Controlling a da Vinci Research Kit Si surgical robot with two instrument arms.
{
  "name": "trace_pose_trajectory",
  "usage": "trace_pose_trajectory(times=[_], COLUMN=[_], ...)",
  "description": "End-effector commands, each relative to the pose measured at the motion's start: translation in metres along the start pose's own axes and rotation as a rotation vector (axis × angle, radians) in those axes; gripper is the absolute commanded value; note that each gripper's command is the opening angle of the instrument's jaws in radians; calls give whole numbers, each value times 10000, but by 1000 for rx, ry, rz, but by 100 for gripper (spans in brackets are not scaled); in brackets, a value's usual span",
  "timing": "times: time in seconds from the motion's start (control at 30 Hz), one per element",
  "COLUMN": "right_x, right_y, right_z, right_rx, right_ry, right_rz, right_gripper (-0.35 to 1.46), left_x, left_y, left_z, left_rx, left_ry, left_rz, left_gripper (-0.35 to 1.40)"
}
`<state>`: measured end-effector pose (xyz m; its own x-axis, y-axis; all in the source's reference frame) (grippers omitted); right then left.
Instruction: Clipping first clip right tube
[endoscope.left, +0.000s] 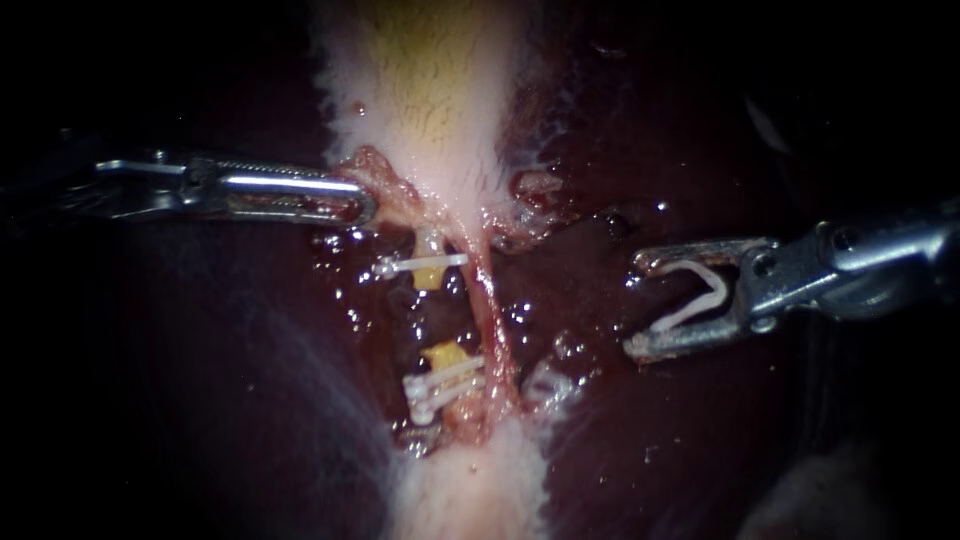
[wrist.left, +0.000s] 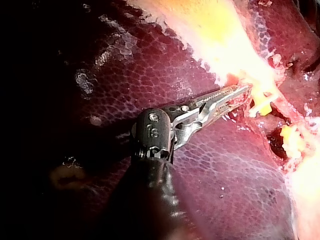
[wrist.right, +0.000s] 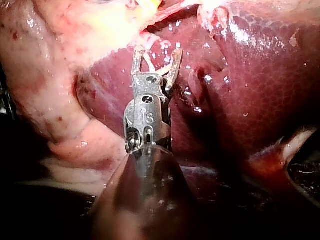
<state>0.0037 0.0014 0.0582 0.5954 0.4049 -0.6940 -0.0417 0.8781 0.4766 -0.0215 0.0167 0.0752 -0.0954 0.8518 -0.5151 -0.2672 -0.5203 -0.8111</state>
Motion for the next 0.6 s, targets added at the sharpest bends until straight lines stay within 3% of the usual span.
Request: trace_pose_trajectory(times=[0.03,0.23,0.43,0.6], right_x=[0,0,0,2], right_y=[0,0,-1,-1], right_z=[0,0,0,4], right_rx=[0,0,0,-3], right_ry=[0,0,0,0], right_rz=[0,0,0,2], right_gripper=[50,50,50,50], left_x=[1,20,58,67], left_y=[1,13,41,59], left_z=[-1,-30,-77,-85], left_rx=[0,-10,-6,-3], left_ry=[0,-7,40,51], left_rz=[0,-12,-28,-11], left_gripper=[-35,-35,-35,-35])
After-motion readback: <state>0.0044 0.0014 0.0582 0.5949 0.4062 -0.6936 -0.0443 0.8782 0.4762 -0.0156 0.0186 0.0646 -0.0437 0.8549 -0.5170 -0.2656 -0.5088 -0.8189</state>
